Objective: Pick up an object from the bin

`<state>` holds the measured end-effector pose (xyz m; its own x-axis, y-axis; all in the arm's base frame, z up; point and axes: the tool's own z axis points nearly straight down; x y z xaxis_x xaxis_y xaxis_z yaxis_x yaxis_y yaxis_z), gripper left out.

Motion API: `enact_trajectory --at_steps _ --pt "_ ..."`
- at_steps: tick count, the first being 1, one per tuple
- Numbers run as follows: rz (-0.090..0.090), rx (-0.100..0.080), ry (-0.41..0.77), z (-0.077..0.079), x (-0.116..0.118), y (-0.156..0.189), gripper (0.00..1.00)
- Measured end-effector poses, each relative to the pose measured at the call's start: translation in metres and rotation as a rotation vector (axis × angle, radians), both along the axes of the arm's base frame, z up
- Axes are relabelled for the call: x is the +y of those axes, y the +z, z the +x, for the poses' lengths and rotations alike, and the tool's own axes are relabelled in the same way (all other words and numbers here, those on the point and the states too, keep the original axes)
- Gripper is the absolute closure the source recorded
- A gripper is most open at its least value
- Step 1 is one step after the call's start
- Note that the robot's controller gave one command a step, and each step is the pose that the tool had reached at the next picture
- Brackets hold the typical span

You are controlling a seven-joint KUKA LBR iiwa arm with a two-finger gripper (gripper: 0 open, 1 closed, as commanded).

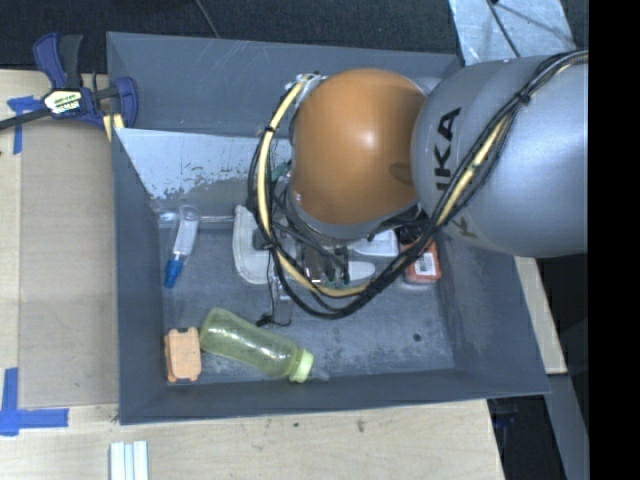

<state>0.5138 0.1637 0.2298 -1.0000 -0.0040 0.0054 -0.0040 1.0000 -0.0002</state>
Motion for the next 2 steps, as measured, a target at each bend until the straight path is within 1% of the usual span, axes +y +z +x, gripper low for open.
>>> enact_trajectory --at_steps 1,2 --pt "0.002 -0.008 -0.004 0.002 -0.001 0.005 0.0" --pt "0.003 -0.015 -0.026 0.035 -0.013 -0.052 0.0"
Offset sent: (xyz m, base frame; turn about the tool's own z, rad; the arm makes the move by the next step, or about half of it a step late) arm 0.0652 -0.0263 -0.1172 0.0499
